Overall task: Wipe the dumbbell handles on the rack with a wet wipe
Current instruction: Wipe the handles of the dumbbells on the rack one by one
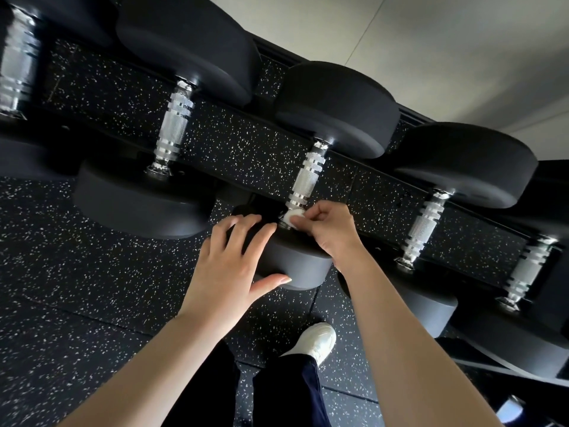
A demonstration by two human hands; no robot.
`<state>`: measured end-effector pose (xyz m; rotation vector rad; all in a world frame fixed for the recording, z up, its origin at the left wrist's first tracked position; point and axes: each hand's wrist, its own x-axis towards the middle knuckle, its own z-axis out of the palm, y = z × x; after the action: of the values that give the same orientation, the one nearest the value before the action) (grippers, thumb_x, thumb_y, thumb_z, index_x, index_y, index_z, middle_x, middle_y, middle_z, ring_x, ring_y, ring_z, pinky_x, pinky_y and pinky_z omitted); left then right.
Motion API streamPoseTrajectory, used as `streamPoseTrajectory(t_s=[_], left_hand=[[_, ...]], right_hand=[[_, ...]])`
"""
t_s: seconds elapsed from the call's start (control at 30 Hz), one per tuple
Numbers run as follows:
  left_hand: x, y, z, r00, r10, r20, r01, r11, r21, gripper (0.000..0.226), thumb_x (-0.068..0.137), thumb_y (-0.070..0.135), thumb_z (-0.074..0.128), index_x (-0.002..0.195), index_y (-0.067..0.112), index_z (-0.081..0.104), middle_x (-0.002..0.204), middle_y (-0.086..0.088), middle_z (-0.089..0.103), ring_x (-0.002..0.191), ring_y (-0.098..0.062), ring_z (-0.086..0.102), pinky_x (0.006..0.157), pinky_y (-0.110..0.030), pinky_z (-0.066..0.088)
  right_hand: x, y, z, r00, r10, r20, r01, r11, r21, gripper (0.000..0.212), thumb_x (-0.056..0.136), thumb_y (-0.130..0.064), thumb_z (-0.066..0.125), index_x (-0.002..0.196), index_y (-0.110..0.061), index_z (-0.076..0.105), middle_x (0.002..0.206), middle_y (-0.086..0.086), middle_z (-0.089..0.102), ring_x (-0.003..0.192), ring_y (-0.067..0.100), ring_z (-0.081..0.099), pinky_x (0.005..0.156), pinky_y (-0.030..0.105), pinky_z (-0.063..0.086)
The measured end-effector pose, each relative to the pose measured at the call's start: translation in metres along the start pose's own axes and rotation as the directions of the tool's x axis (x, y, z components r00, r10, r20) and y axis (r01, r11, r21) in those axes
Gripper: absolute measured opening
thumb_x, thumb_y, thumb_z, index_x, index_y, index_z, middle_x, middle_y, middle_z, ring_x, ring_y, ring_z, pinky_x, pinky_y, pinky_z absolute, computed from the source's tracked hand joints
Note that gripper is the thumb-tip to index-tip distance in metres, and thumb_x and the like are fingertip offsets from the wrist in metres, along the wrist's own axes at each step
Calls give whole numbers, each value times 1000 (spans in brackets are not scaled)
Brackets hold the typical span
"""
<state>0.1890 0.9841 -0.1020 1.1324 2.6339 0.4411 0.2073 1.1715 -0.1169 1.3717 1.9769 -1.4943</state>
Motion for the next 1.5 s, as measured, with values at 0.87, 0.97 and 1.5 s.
streamPoseTrajectory(t_s=[0.87,0.97,1.5], left_hand=[[1,-1,0,1000,4,-2,-4,1000,-19,70,83,65,44,131,15,48,130,-11,52,115,-35,47,88,-52,48],[1,-1,1,1000,6,-11,-6,1000,-27,70,82,65,45,132,16,47,129,-11,53,116,-35,46,88,-53,48],[0,-1,4,1000,2,-20,-2,1000,-19,72,82,66,44,134,16,45,130,-11,52,115,-36,46,90,-52,46]], right_hand=[[37,-50,-7,885,94,-457,260,715,649,22,78,-9,74,67,-14,56,67,-4,62,63,3,59,57,3,44],[41,-44,-2,926,33,-375,247,699,671,21,80,-13,72,70,-15,55,66,-2,60,65,9,58,80,25,53],[57,-19,-30,957,-242,161,56,698,714,12,93,-6,52,100,-11,61,77,-9,69,75,1,64,84,29,51]])
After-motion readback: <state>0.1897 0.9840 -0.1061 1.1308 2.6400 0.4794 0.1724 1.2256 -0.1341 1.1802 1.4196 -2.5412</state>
